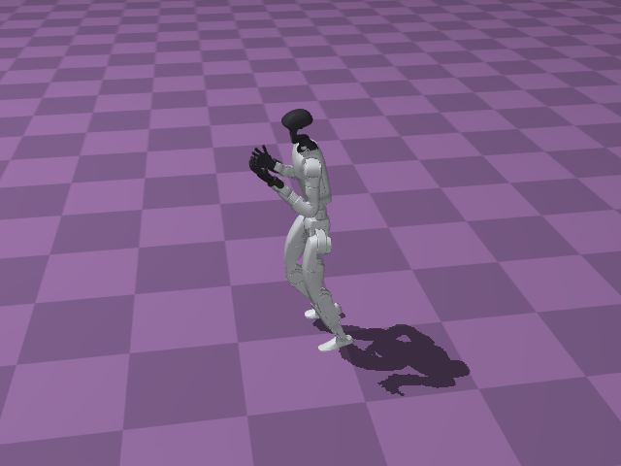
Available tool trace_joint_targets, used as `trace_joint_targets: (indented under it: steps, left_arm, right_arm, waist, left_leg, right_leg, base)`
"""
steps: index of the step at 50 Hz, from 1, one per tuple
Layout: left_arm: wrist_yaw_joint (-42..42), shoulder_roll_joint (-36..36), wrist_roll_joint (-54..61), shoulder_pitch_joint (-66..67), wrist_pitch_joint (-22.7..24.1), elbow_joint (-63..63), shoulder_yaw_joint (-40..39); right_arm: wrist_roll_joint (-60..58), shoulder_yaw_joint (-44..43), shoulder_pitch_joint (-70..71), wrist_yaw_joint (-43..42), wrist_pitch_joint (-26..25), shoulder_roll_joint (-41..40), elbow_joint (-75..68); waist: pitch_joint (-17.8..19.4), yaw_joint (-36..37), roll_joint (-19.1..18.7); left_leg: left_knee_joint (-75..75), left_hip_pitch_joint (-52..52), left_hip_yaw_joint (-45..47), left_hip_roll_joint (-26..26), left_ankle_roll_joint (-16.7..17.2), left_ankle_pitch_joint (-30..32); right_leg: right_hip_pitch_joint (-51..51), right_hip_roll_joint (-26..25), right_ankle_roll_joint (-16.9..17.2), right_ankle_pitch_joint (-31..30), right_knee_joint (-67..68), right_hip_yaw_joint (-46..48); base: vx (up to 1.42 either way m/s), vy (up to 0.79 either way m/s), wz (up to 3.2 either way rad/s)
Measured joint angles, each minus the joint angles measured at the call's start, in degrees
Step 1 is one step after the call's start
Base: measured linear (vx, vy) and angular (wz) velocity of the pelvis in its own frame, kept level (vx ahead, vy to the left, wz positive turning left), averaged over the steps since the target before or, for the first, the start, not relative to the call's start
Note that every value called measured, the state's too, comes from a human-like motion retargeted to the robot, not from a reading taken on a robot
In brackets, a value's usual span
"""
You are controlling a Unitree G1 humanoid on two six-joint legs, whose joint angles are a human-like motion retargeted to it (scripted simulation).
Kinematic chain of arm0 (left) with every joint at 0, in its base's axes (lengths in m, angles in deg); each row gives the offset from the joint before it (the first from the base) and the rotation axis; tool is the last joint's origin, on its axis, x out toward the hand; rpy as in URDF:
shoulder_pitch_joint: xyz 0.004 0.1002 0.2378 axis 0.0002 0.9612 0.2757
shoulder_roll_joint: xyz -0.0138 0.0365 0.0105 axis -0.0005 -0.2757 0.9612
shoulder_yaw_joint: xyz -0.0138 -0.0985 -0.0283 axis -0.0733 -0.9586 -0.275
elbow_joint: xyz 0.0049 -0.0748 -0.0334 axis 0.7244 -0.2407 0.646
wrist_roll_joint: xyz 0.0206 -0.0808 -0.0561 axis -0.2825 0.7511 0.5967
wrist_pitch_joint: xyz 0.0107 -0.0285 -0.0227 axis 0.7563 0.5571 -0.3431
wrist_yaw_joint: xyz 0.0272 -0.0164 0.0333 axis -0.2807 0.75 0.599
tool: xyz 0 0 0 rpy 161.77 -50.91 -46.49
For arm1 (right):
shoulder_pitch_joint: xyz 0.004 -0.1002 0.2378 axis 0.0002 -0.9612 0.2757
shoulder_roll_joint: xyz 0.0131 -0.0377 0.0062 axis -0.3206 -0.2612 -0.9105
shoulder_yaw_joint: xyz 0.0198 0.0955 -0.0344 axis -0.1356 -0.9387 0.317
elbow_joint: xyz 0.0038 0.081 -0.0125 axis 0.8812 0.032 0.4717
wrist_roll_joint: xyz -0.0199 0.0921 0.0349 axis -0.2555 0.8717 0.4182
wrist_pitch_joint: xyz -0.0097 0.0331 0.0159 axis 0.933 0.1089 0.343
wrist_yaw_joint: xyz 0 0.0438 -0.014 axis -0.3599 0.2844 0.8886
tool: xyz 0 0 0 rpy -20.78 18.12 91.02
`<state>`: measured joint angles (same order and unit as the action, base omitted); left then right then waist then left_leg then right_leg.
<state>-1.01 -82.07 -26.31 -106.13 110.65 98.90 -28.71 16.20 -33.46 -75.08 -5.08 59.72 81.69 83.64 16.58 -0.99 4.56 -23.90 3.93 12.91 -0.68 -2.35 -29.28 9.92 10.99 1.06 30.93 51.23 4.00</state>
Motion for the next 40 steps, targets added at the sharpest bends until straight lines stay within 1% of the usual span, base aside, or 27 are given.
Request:
trace_joint_targets:
  steps: [2,3,5,6,8,10,12,13,15,17,20,22,23,25,27,30,32,33,35,36,38,40]
  left_arm:
    - [-1.15,-1.43,-2.49,-8.77,-0.63,-1.84,0.28]
    - [-1.21,-1.71,-3.51,-12.70,-0.92,-2.22,-0.09]
    - [-1.14,-1.23,-5.56,-17.64,-0.78,-1.37,-0.65]
    - [-1.56,-0.61,-6.26,-18.24,-0.29,-0.40,-0.36]
    - [-2.35,0.88,-7.35,-18.43,0.31,0.95,0.71]
    - [-2.25,1.44,-7.35,-16.36,0.10,1.20,1.11]
    - [-0.92,1.13,-7.31,-12.97,-1.03,0.72,0.42]
    - [-0.43,0.80,-7.67,-11.03,-1.56,0.48,0.02]
    - [-0.49,0.62,-8.97,-7.20,-2.25,-0.10,-0.36]
    - [-1.55,1.62,-9.86,-3.03,-2.33,-1.11,0.02]
    - [-1.86,3.57,-6.63,3.86,-2.25,-2.75,-0.58]
    - [-0.83,3.14,-2.02,9.01,-2.91,-2.49,-1.62]
    - [-0.34,2.20,-0.16,11.69,-3.31,-1.73,-1.96]
    - [0.83,-0.66,2.46,16.46,-4.01,0.73,-2.40]
    - [1.93,-3.78,3.38,20.32,-4.39,3.72,-2.53]
    - [3.88,-5.81,5.46,24.13,-4.81,6.39,-2.23]
    - [5.30,-5.39,6.10,26.33,-5.72,6.45,-2.58]
    - [5.92,-4.88,5.79,27.08,-6.24,6.06,-2.83]
    - [6.44,-3.77,3.75,27.54,-6.71,4.67,-3.48]
    - [5.93,-2.90,2.54,26.61,-6.50,3.62,-2.84]
    - [4.42,-1.14,1.00,22.68,-5.62,0.93,-0.76]
    - [2.19,0.13,0.01,15.06,-4.36,-2.18,1.97]
  right_arm:
    - [-0.75,-0.77,-0.91,0.25,-0.57,-1.48,-0.79]
    - [0.38,-0.62,-1.42,0.53,-0.58,-1.90,-0.61]
    - [4.34,0.53,-2.24,1.42,-0.23,-1.18,0.73]
    - [5.87,0.88,-2.17,1.79,-0.06,0.18,1.47]
    - [8.04,0.41,-1.58,2.39,0.21,3.31,2.62]
    - [7.92,-0.76,-1.06,2.57,0.18,5.78,2.68]
    - [6.24,-1.20,-0.38,1.76,0.12,6.62,2.08]
    - [5.09,-0.87,0.27,0.88,0.13,6.49,1.70]
    - [2.20,0.96,2.87,-2.09,0.56,5.70,0.66]
    - [-0.34,3.25,6.73,-4.93,1.39,5.02,-0.33]
    - [-3.74,6.28,16.05,-7.41,1.86,4.41,-3.18]
    - [-4.80,6.91,22.48,-7.75,1.10,3.24,-4.71]
    - [-4.68,6.74,24.45,-7.57,0.75,2.38,-4.61]
    - [-3.67,6.08,26.10,-7.21,0.59,0.42,-3.21]
    - [-2.68,6.31,24.48,-7.52,1.06,-1.48,-0.57]
    - [-2.39,7.17,21.54,-7.41,1.31,-2.92,1.72]
    - [-3.25,6.38,19.92,-5.99,0.65,-2.02,1.72]
    - [-4.24,5.88,19.32,-5.25,0.32,-1.27,1.61]
    - [-6.73,5.48,18.59,-4.33,-0.12,0.20,1.42]
    - [-7.99,5.82,18.32,-4.39,-0.13,0.58,1.18]
    - [-10.39,6.41,17.76,-4.82,-0.10,0.98,0.11]
    - [-14.33,5.65,16.62,-5.66,-0.26,1.00,-1.83]
  waist:
    - [0.13,-0.40,0.99]
    - [-0.65,-0.16,1.06]
    - [-3.69,0.06,0.52]
    - [-5.81,-0.34,0.03]
    - [-9.70,-1.02,-1.16]
    - [-13.55,-1.73,-2.10]
    - [-15.23,-1.61,-2.44]
    - [-15.04,-1.34,-2.34]
    - [-12.22,-0.84,-1.98]
    - [-7.22,-0.78,-2.63]
    - [1.56,-1.29,-5.90]
    - [3.66,-0.74,-6.60]
    - [3.08,0.02,-6.20]
    - [-0.05,2.44,-4.74]
    - [-3.48,5.20,-3.43]
    - [-6.91,7.81,-2.74]
    - [-9.22,7.62,-3.62]
    - [-9.85,7.07,-4.33]
    - [-9.52,5.13,-5.92]
    - [-8.59,4.22,-6.48]
    - [-6.18,2.75,-6.40]
    - [-3.47,2.26,-4.66]
  left_leg:
    - [-4.15,-1.48,0.74,0.36,0.37,-0.38]
    - [-4.68,-2.00,1.42,0.25,0.75,0.37]
    - [-1.31,-1.69,2.81,0.10,1.59,3.44]
    - [2.25,-1.07,3.20,0.20,1.93,5.95]
    - [8.78,-0.27,3.55,0.32,2.70,11.49]
    - [13.03,-0.65,3.41,0.26,3.92,16.73]
    - [14.12,-1.28,3.44,0.48,4.99,19.33]
    - [13.49,-1.49,3.62,0.70,5.16,19.43]
    - [7.12,-2.85,3.80,0.76,4.69,16.56]
    - [-6.43,-6.62,3.25,-0.97,4.34,10.76]
    - [-25.38,-11.02,2.92,-6.78,3.76,2.99]
    - [-31.75,-12.74,4.76,-9.76,1.43,-0.29]
    - [-32.97,-13.45,6.02,-10.26,0.01,-1.40]
    - [-30.88,-14.23,8.30,-9.37,-2.00,-2.20]
    - [-22.18,-12.51,9.24,-6.85,-1.50,0.77]
    - [-3.77,-7.03,7.76,-2.67,2.17,11.51]
    - [6.44,-3.74,4.33,-1.27,4.91,18.05]
    - [10.11,-2.13,2.67,-1.15,5.97,19.99]
    - [13.78,0.83,0.65,-2.18,7.66,19.78]
    - [13.38,1.52,0.46,-2.97,7.61,17.25]
    - [10.98,1.91,0.10,-3.33,6.33,11.19]
    - [6.46,0.58,-0.81,-1.97,3.69,5.54]
  right_leg:
    - [0.14,1.17,-1.16,1.85,3.70,0.18]
    - [0.03,0.97,-1.66,2.02,3.37,0.04]
    - [-0.68,-0.73,-1.60,1.20,-1.39,-0.70]
    - [-1.36,-1.84,-1.10,0.23,-5.86,-1.08]
    - [-3.17,-3.60,-0.38,-2.58,-15.96,-1.29]
    - [-5.62,-4.24,-0.32,-7.60,-27.21,-0.30]
    - [-8.54,-3.52,-0.31,-13.15,-36.38,1.48]
    - [-9.97,-2.90,-0.03,-14.81,-39.48,2.22]
    - [-13.24,-1.59,0.82,-14.75,-43.31,3.02]
    - [-16.06,-1.45,0.72,-11.06,-43.84,3.36]
    - [-17.65,-4.19,-1.36,-5.33,-38.87,3.05]
    - [-14.69,-5.00,-1.95,-2.90,-32.15,1.97]
    - [-12.90,-4.74,-1.76,-2.48,-29.75,1.48]
    - [-10.51,-3.68,-0.72,-3.98,-29.38,0.87]
    - [-11.53,-3.07,-0.03,-9.20,-34.66,1.06]
    - [-14.80,-3.63,0.06,-19.14,-42.89,1.36]
    - [-15.51,-5.03,0.32,-22.90,-44.33,2.11]
    - [-15.62,-5.72,0.31,-23.26,-43.58,2.88]
    - [-14.65,-6.67,0.07,-20.10,-36.81,5.24]
    - [-12.44,-6.34,-0.11,-16.53,-29.23,6.38]
    - [-7.05,-4.01,0.08,-9.25,-12.54,7.81]
    - [-1.89,-0.14,0.51,-3.65,1.76,7.75]
  base:
    - [0.00,0.02,-0.19]
    - [0.03,0.01,-0.56]
    - [0.07,-0.01,-0.74]
    - [0.08,-0.04,-0.73]
    - [0.07,-0.08,-0.56]
    - [0.04,-0.13,-0.35]
    - [-0.01,-0.16,-0.35]
    - [-0.05,-0.17,-0.45]
    - [-0.09,-0.15,-0.47]
    - [-0.13,-0.12,-0.35]
    - [-0.10,-0.09,-0.38]
    - [-0.03,-0.08,-0.50]
    - [0.04,-0.05,-0.42]
    - [0.11,-0.03,-0.25]
    - [0.17,0.02,0.04]
    - [0.15,0.07,0.22]
    - [0.11,0.11,0.40]
    - [0.08,0.12,0.56]
    - [0.03,0.12,0.69]
    - [-0.01,0.12,0.75]
    - [-0.06,0.10,0.76]
    - [-0.08,0.06,0.74]
